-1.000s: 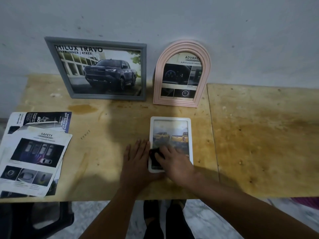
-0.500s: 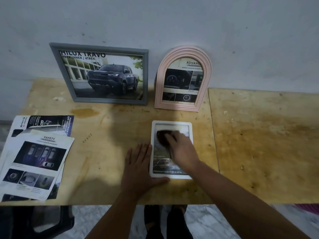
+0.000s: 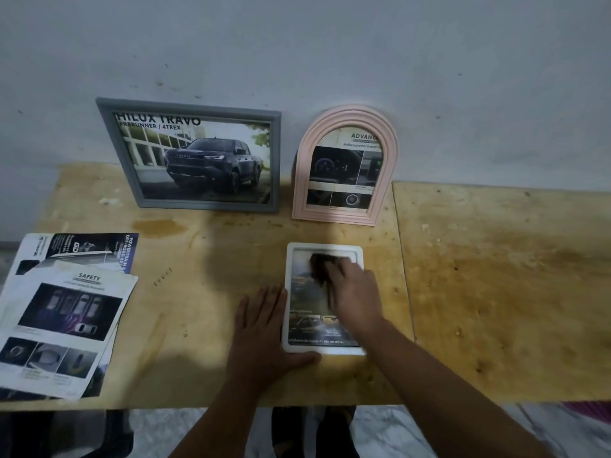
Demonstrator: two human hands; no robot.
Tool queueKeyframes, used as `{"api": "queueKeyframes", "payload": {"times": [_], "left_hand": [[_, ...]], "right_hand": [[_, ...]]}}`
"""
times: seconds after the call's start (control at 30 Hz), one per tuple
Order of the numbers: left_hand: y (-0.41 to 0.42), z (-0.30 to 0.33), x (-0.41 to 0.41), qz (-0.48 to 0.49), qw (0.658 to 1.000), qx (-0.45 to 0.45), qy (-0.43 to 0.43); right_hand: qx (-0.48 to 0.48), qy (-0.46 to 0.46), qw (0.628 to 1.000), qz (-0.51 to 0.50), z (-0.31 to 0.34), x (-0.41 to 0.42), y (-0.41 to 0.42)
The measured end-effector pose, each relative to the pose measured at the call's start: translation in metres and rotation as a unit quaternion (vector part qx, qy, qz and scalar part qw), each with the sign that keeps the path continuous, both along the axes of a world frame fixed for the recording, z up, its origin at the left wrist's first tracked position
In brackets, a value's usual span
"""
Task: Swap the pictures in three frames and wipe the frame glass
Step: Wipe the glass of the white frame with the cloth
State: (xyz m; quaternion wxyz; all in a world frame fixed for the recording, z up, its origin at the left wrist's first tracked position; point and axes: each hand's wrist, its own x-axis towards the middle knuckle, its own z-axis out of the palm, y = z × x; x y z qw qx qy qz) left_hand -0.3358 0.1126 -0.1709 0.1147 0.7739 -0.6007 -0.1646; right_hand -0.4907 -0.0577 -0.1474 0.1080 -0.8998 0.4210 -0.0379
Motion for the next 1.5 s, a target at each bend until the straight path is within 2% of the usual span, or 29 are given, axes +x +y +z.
{"api": "queueKeyframes", "payload": {"times": [0.07, 0.2, 0.27, 0.33, 0.4, 0.47, 0.57, 0.63, 0.7, 0.77, 0.83, 0.9, 1.07, 1.2, 1.3, 1.33, 1.37, 1.43, 1.47, 1.5], "left_hand": [[0.000, -0.003, -0.001, 0.003, 1.000, -0.015, -0.006], [0.001, -0.004, -0.001, -0.002, 0.999, -0.039, -0.011], [0.001, -0.002, -0.002, -0.003, 1.000, -0.017, 0.004], [0.000, 0.000, 0.000, -0.006, 0.999, 0.025, 0.019], [-0.003, 0.005, 0.002, -0.010, 0.998, 0.064, 0.024], [-0.004, 0.017, 0.000, -0.007, 0.994, 0.105, 0.032], [0.004, 0.037, -0.011, 0.032, 0.987, 0.152, 0.039], [0.013, 0.048, -0.019, 0.038, 0.981, 0.183, 0.046], [0.020, 0.052, -0.024, 0.033, 0.976, 0.208, 0.054], [0.023, 0.052, -0.025, 0.035, 0.973, 0.217, 0.066], [0.023, 0.056, -0.028, 0.036, 0.970, 0.227, 0.074], [0.021, 0.061, -0.031, 0.047, 0.965, 0.239, 0.092], [0.013, 0.058, -0.035, 0.092, 0.945, 0.283, 0.137], [0.014, 0.032, -0.035, 0.125, 0.937, 0.285, 0.156], [0.021, -0.012, -0.025, 0.138, 0.936, 0.260, 0.191], [0.023, -0.014, -0.026, 0.132, 0.940, 0.252, 0.190], [0.023, -0.014, -0.028, 0.128, 0.941, 0.247, 0.195], [0.025, -0.009, -0.032, 0.123, 0.943, 0.232, 0.202], [0.026, 0.001, -0.036, 0.123, 0.943, 0.229, 0.208], [0.025, 0.012, -0.041, 0.132, 0.943, 0.223, 0.211]], "right_hand": [[0.031, -0.032, 0.999, 0.022, -0.009, 0.006, 0.024], [0.083, 0.008, 0.990, 0.113, -0.007, -0.009, 0.064], [0.119, -0.011, 0.984, 0.135, 0.012, -0.017, 0.072], [0.195, -0.034, 0.972, 0.124, 0.036, -0.022, 0.070], [0.315, -0.077, 0.945, 0.050, 0.057, -0.030, 0.069], [0.442, -0.175, 0.877, -0.074, 0.071, -0.043, 0.067], [0.577, -0.320, 0.711, -0.243, 0.088, -0.072, 0.064], [0.624, -0.388, 0.604, -0.308, 0.099, -0.090, 0.062], [0.635, -0.436, 0.520, -0.370, 0.109, -0.106, 0.058], [0.629, -0.460, 0.465, -0.421, 0.116, -0.121, 0.052], [0.622, -0.473, 0.441, -0.440, 0.121, -0.135, 0.044], [0.616, -0.478, 0.448, -0.436, 0.126, -0.148, 0.034], [0.566, -0.418, 0.556, -0.442, 0.128, -0.175, 0.008], [0.563, -0.377, 0.574, -0.461, 0.135, -0.187, -0.011], [0.542, -0.392, 0.596, -0.445, 0.132, -0.193, -0.029], [0.531, -0.381, 0.617, -0.439, 0.127, -0.194, -0.034], [0.517, -0.342, 0.656, -0.429, 0.119, -0.196, -0.040], [0.468, -0.193, 0.763, -0.401, 0.098, -0.204, -0.045], [0.432, -0.114, 0.804, -0.391, 0.087, -0.209, -0.044], [0.402, -0.057, 0.825, -0.392, 0.078, -0.214, -0.042]]}}
